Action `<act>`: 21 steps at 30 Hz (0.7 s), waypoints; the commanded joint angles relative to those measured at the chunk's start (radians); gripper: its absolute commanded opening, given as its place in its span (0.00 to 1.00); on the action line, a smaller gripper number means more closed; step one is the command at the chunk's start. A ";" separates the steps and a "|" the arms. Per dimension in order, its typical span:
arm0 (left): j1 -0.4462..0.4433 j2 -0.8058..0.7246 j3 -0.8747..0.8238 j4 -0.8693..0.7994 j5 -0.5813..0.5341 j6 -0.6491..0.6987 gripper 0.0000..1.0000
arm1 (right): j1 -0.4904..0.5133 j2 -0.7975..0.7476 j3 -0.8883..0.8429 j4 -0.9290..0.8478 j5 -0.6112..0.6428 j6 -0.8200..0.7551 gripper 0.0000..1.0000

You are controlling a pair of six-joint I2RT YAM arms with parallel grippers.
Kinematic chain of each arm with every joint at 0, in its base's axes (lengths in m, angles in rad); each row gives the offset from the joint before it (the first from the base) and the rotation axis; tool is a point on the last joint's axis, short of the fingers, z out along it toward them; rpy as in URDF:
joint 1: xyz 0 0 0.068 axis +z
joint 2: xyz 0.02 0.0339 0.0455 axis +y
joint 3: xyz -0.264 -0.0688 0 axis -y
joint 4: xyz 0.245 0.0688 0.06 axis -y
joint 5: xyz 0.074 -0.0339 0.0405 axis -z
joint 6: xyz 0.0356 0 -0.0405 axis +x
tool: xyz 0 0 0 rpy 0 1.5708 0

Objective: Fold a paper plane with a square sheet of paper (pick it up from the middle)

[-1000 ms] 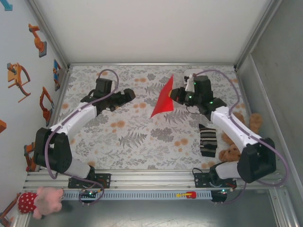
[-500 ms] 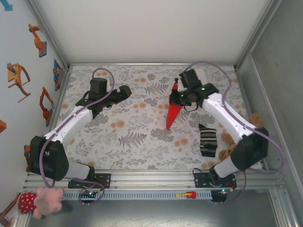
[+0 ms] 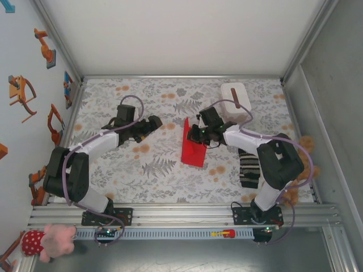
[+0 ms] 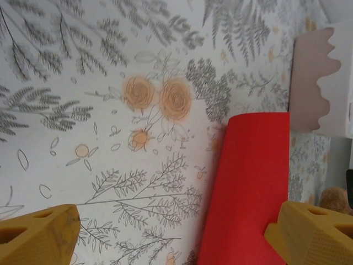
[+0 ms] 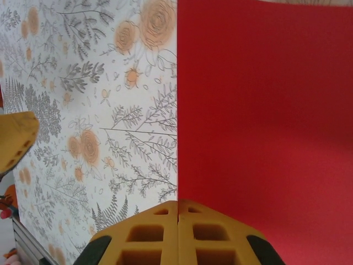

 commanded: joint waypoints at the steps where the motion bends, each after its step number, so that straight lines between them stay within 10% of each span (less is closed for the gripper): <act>1: -0.024 0.053 -0.001 0.062 0.087 -0.030 0.88 | 0.000 0.004 -0.046 0.136 0.001 0.064 0.00; 11: -0.144 0.166 0.066 0.035 0.055 -0.036 0.80 | -0.049 -0.011 -0.127 0.222 -0.028 0.065 0.00; 21: -0.068 0.083 0.016 0.062 0.025 -0.078 0.84 | -0.013 -0.001 -0.032 0.361 -0.183 0.109 0.00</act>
